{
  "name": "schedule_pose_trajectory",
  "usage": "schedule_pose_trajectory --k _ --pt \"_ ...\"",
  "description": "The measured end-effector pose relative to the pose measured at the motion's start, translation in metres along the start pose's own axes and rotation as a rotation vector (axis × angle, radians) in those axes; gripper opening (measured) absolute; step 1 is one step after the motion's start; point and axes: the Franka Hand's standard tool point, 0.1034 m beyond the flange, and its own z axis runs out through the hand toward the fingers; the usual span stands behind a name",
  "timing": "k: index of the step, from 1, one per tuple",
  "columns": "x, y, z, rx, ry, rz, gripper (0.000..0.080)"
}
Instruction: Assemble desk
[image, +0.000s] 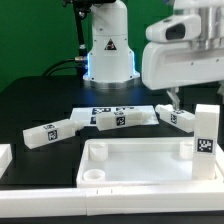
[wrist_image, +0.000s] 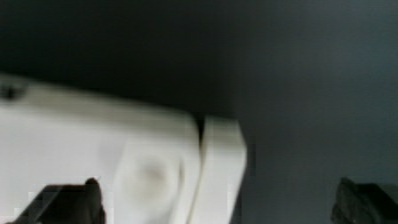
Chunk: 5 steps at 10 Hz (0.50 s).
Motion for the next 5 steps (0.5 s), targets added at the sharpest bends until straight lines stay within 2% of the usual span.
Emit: schedule_pose_trajectory --k 2,4,5 --pt "0.002 0.002 -0.001 -0.002 0.001 -0.053 0.0649" --pt "-0.003 -0.001 0.001 0.005 -0.031 -0.021 0.0649" --pt "-0.014 -0.011 0.006 0.008 -0.104 0.024 0.0649"
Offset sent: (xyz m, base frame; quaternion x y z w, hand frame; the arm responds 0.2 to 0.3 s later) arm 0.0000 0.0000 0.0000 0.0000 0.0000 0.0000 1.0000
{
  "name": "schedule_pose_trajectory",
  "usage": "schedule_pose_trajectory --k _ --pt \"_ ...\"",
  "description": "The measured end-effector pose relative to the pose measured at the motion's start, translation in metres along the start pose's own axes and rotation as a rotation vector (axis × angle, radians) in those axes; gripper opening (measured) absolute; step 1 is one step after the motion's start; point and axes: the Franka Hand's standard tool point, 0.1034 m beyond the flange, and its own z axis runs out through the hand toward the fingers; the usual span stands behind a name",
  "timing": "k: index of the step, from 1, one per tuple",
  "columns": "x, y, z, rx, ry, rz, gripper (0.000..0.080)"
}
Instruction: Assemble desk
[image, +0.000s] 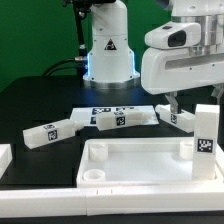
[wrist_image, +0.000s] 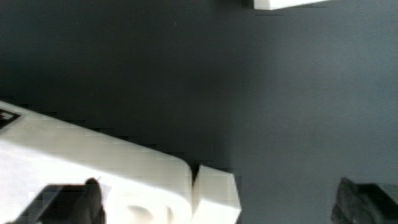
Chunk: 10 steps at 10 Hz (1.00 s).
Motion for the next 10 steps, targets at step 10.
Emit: schedule_pose_trajectory --k 10 --pt "-0.038 -0.028 0.021 -0.103 -0.764 -0.023 0.0649"
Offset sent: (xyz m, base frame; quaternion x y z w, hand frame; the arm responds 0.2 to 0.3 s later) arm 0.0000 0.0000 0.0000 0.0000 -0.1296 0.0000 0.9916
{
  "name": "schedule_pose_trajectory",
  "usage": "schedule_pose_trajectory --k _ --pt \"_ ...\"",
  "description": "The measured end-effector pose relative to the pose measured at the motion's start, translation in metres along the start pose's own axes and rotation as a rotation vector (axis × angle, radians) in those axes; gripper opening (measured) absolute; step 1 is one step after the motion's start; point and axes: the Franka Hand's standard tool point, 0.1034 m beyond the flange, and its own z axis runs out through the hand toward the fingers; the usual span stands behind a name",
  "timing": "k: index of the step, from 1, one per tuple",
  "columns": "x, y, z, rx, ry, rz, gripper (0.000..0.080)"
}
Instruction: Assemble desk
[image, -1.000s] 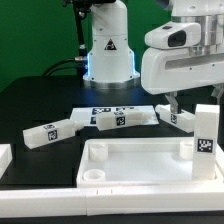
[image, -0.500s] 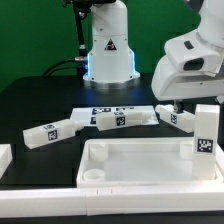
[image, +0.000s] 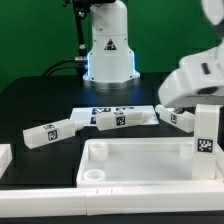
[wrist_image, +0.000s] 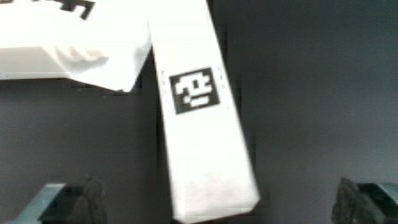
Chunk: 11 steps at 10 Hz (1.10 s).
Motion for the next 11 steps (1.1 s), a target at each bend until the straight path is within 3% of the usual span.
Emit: schedule_pose_trajectory --k 3,5,7,9,11 --pt "-0.003 0.011 0.008 0.0 -0.201 0.038 0.0649" --pt "0.002 0.013 0.01 0.001 -0.209 0.042 0.0649" --pt "0.005 0.007 0.025 -0.007 -0.235 0.057 0.0649" --pt "0.01 0.015 0.037 0.004 -0.244 0.088 0.0649" --pt "0.016 0.014 0.037 0.003 -0.218 0.104 0.0649"
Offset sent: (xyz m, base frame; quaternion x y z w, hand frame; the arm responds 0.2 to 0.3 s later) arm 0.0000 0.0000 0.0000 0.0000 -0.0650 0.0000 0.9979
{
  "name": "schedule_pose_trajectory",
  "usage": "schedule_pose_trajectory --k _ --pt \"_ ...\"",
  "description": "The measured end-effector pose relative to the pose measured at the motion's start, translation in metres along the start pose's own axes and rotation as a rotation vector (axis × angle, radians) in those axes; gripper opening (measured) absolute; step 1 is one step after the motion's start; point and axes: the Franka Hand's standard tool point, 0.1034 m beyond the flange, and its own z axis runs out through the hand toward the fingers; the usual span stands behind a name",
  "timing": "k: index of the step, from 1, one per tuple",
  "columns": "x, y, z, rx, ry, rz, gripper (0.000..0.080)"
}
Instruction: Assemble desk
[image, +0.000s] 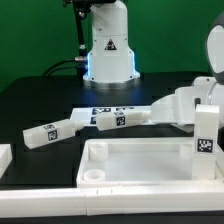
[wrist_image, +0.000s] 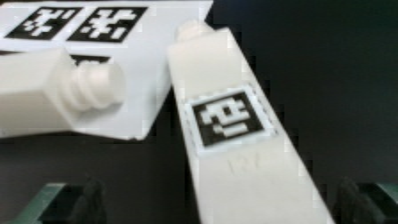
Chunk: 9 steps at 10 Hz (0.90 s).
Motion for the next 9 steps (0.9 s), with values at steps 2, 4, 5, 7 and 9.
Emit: schedule_pose_trajectory --k 2,4,5,7,9 --pt "0.001 0.003 0.0 0.005 -0.001 0.004 0.0624" --pt "0.0 0.005 0.0 0.009 -0.004 0.006 0.0289" --pt "-0.001 0.005 -0.001 0.01 -0.005 0.007 0.0289" --pt "-0.021 0.023 -0.03 0.06 -0.019 0.03 0.0289" --pt "-0.041 0.063 -0.081 0.133 0.079 0.021 0.0289"
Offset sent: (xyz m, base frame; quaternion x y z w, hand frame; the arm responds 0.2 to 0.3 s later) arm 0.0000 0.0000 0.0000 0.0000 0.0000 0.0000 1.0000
